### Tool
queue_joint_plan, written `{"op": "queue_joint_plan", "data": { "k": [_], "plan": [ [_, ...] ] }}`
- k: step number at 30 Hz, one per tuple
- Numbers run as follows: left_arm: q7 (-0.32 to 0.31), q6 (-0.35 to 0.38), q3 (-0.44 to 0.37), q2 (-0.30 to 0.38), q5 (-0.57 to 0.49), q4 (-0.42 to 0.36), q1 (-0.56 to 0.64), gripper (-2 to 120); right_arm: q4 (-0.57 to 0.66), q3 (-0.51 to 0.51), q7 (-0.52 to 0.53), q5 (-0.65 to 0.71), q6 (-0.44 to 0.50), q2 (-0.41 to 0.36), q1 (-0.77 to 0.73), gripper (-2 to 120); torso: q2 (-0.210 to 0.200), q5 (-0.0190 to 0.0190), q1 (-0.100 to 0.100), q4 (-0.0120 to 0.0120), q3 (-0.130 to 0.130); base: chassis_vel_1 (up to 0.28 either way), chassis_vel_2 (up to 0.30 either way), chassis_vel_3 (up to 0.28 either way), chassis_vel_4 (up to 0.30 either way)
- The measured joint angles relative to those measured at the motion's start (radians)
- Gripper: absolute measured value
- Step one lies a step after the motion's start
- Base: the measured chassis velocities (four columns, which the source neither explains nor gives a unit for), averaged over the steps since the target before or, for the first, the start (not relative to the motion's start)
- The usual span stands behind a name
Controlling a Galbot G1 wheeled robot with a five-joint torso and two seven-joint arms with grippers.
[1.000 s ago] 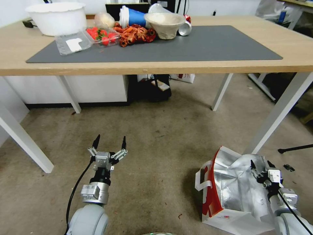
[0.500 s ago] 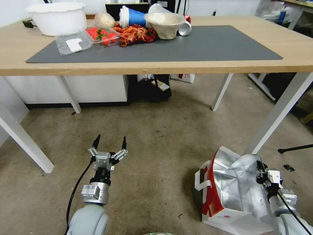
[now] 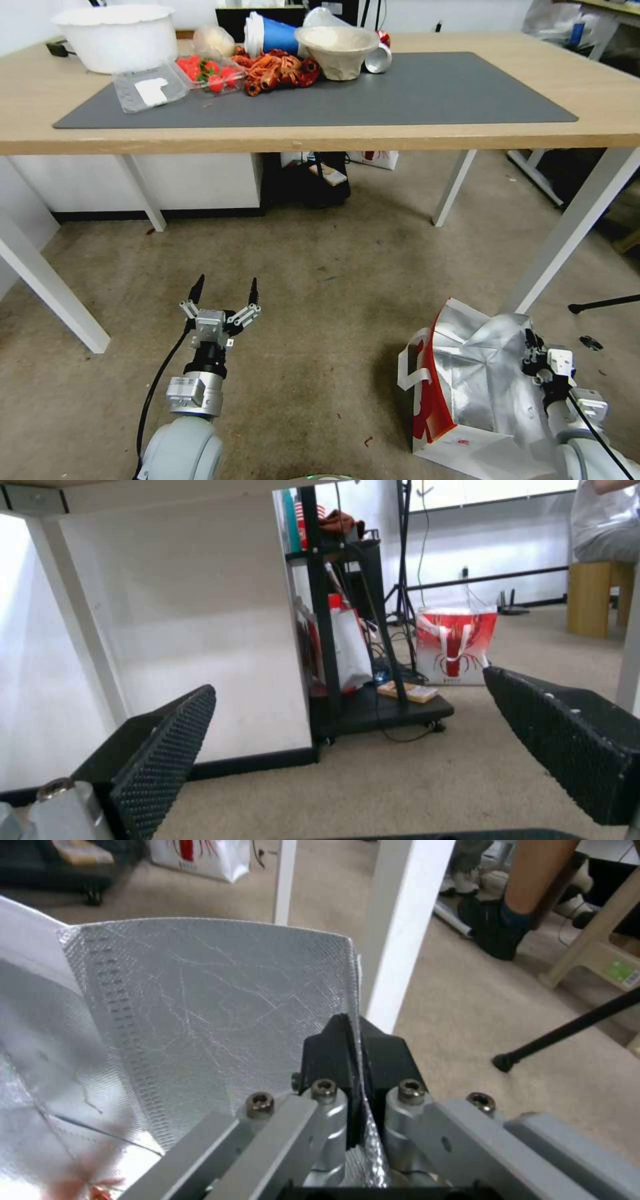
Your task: Pick up the food delivery bag from the floor and place it on the table.
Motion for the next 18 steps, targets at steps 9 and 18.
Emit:
{"op": "queue_joint_plan", "data": {
  "k": [9, 18],
  "plan": [
    [-0.005, 0.003, -0.013, -0.007, -0.001, -0.004, -0.009, 100, 0.094, -0.025, -0.020, 0.079, 0.022, 0.006, -0.040, 0, 0.000, 0.0000, 0.000, 0.0001, 0.000, 0.000, 0.000, 0.000, 0.000],
    [-0.029, 0.010, -0.022, -0.011, 0.014, -0.014, -0.003, 100, 0.288, -0.048, -0.031, 0.123, 0.026, -0.007, -0.102, 0, 0.000, 0.0000, 0.000, 0.0000, 0.000, 0.000, 0.000, 0.000, 0.000]
  ]
}}
